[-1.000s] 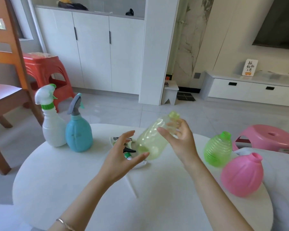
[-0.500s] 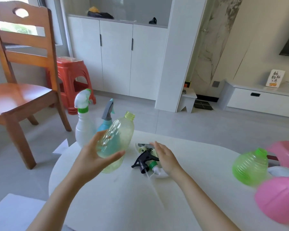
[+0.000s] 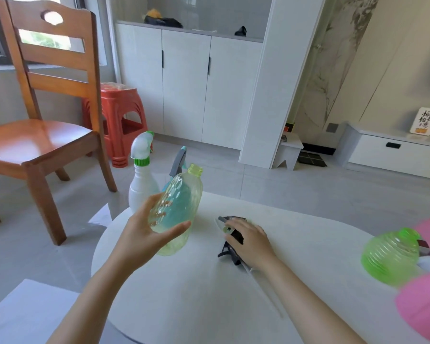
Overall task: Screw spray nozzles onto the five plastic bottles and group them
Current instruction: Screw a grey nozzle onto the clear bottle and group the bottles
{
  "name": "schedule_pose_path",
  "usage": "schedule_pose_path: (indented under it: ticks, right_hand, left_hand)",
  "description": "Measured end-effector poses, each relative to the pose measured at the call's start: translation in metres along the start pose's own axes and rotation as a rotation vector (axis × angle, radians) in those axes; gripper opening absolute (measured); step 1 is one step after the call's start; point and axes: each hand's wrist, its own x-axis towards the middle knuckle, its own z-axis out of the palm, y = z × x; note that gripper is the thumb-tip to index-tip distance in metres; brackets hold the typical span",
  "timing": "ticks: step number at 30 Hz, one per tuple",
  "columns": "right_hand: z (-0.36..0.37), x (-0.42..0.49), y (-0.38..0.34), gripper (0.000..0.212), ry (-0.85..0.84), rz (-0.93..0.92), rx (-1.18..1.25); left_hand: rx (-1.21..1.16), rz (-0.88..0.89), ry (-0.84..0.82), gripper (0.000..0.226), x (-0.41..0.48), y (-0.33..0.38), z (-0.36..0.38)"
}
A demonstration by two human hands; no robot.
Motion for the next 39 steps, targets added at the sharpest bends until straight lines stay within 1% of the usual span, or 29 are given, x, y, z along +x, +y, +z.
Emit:
schedule_pose_path:
  ticks: [3,4,5,7,9,12,14,16,18,19,20,22,23,25,27,31,35,37,39]
  right_hand:
    - [-0.012,-0.010,0.005,0.023,0.008,0.084,0.239]
    - [-0.015,-0.011,0.005,0.020,0.028,0.125,0.293]
    - [-0.018,-0.010,0.004,0.020,0.062,0.163,0.292]
    - [-0.021,-0.005,0.002,0.029,0.117,0.249,0.160]
    - [-0.023,0.004,-0.005,0.040,0.087,0.335,0.001]
    - [-0.018,0.015,-0.015,0.051,-0.013,0.414,-0.087]
    - [-0.011,0.021,-0.021,0.060,-0.007,0.445,-0.106]
    - [-0.007,0.024,-0.024,0.061,0.034,0.474,-0.127]
    - [-0.007,0.027,-0.027,0.054,0.045,0.490,-0.120]
    - [-0.009,0.028,-0.029,0.048,0.054,0.499,-0.061]
    - [-0.012,0.028,-0.031,0.042,0.074,0.500,0.051]
    - [-0.020,0.025,-0.038,0.044,0.137,0.479,0.370]
    - [-0.026,0.023,-0.042,0.042,0.178,0.457,0.546]
    - [-0.039,0.018,-0.048,0.028,0.258,0.425,0.832]
    - [-0.053,0.013,-0.049,0.019,0.350,0.426,1.009]
    - [-0.081,-0.001,-0.035,0.016,0.521,0.422,1.175]
    - [-0.103,-0.020,-0.015,0.013,0.664,0.439,1.278]
    - [-0.111,-0.029,-0.003,0.008,0.723,0.405,1.356]
    - [-0.116,-0.040,0.007,0.006,0.769,0.372,1.419]
  left_hand:
    - [-0.006,-0.010,-0.006,0.072,0.000,0.000,0.004]
    - [-0.002,-0.015,-0.011,0.075,0.000,0.000,0.005]
    - [0.000,-0.021,-0.018,0.079,0.000,0.000,0.007]
    - [0.003,-0.038,-0.037,0.085,0.000,-0.001,0.009]
    - [0.011,-0.051,-0.051,0.086,0.000,-0.002,0.011]
    - [0.020,-0.061,-0.069,0.086,0.000,-0.004,0.013]
    - [0.030,-0.066,-0.084,0.089,0.000,-0.006,0.014]
    - [0.041,-0.069,-0.091,0.092,0.000,-0.008,0.014]
    - [0.047,-0.071,-0.092,0.091,0.001,-0.009,0.015]
    - [0.046,-0.070,-0.093,0.090,0.001,-0.009,0.015]
    - [0.042,-0.069,-0.092,0.089,0.001,-0.008,0.015]
    - [0.026,-0.064,-0.088,0.086,0.001,-0.006,0.018]
    - [0.015,-0.064,-0.089,0.083,0.000,-0.005,0.019]
    - [-0.019,-0.069,-0.099,0.075,0.000,-0.002,0.023]
    - [-0.052,-0.070,-0.102,0.069,0.000,0.001,0.026]
    - [-0.060,-0.061,-0.124,0.068,-0.002,0.007,0.035]
    - [-0.039,-0.051,-0.152,0.065,-0.007,0.010,0.044]
    - [0.003,-0.044,-0.177,0.070,-0.008,0.010,0.049]
    - [0.063,-0.042,-0.187,0.080,-0.008,0.008,0.054]
